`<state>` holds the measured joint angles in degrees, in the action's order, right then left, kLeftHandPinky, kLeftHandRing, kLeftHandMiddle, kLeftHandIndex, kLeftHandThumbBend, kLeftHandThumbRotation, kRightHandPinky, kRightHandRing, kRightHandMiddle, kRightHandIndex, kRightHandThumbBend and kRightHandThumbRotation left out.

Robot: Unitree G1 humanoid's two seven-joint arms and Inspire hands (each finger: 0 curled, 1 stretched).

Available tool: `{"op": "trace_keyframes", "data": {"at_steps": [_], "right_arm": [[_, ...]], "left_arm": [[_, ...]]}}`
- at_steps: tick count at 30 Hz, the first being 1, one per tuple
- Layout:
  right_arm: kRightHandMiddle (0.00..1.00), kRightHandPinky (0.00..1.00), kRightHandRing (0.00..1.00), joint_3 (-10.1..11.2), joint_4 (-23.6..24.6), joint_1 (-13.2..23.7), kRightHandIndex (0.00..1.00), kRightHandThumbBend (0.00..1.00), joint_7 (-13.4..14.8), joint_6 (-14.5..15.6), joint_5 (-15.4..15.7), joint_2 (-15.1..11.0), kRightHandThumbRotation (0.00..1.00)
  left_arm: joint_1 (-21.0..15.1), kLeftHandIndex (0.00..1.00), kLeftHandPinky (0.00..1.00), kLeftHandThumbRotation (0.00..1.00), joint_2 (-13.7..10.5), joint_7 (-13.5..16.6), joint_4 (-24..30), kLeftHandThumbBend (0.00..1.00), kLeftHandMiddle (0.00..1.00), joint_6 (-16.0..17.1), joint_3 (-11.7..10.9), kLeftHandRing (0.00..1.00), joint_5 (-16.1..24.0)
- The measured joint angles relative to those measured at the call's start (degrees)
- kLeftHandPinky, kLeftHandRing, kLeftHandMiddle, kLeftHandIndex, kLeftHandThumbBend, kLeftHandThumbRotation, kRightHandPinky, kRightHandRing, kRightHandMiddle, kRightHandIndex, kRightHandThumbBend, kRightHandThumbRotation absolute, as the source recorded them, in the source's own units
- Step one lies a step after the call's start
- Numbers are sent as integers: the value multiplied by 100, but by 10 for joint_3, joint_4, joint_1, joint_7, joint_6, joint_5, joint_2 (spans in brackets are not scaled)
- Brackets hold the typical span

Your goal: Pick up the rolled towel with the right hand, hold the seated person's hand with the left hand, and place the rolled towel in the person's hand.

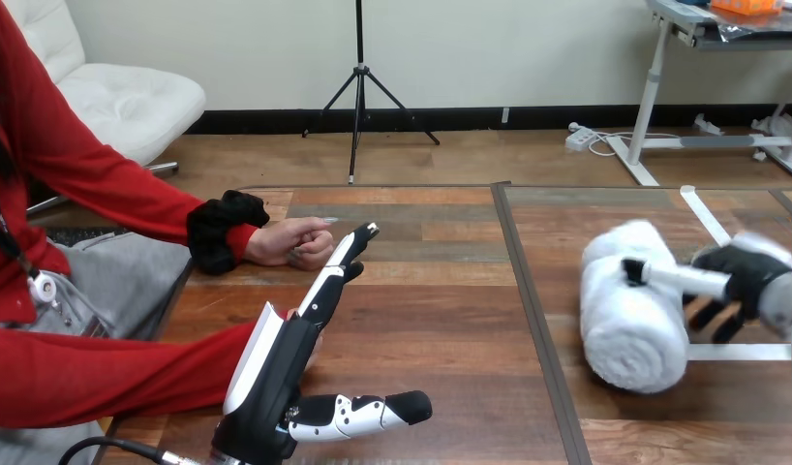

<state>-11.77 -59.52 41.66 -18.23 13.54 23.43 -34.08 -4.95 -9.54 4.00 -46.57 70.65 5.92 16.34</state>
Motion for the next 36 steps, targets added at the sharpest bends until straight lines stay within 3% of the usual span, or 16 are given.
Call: {"op": "trace_keyframes", "data": {"at_steps": [4,9,19,28,36], "right_arm": [[89,38,66,-15,-29,16,81,99,2,10,15,10,91],[81,32,54,-36,-64,45,93,100,-1,14,36,18,98],[75,26,47,-99,-137,111,99,100,-56,13,101,33,100],[79,28,59,-127,-172,142,99,100,-79,2,128,50,100],[92,35,82,-151,-178,145,97,100,-78,-12,149,55,100]], "left_arm": [[0,96,91,53,0,0,0,100,97,0,0,96,0],[0,96,91,53,1,-1,-1,100,97,0,0,96,0],[0,95,91,52,7,-4,-2,100,97,1,1,96,-1],[0,95,91,52,11,-10,-4,100,96,7,1,96,-1],[0,95,92,52,12,-10,-4,100,96,10,1,96,-1]]}}
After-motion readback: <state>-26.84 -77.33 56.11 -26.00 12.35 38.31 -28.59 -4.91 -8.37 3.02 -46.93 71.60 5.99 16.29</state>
